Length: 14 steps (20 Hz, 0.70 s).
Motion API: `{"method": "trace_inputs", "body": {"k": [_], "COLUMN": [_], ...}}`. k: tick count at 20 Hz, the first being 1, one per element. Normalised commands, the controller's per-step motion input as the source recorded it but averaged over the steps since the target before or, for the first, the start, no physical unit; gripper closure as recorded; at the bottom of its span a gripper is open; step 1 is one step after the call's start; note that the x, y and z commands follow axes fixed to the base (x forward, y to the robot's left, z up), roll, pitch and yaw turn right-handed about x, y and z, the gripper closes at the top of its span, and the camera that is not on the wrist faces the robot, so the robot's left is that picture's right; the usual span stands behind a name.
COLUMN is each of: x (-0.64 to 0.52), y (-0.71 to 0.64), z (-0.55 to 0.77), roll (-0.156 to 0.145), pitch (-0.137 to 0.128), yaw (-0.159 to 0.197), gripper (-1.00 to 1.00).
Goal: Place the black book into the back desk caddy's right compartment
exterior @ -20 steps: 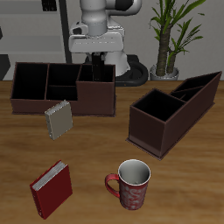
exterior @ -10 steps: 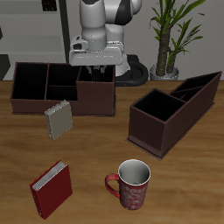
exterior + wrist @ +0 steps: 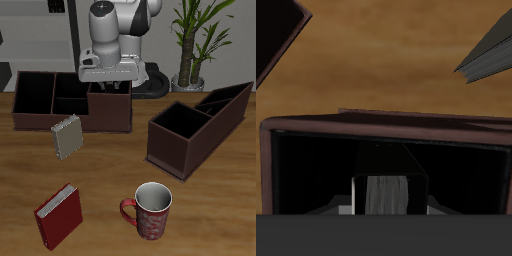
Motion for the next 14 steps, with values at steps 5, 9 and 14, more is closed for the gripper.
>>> {"method": "trace_inputs", "body": {"k": [5, 9, 14], "x": [0.01, 0.03, 0.09], "y": [-0.06, 0.02, -0.06], "z": [0.03, 0.05, 0.07], "roll": [-0.008, 0.005, -0.012], "pitch": [0.015, 0.000, 0.005], "yaw": [-0.014, 0.007, 0.031], "gripper": [-1.00, -1.00, -1.00]}}
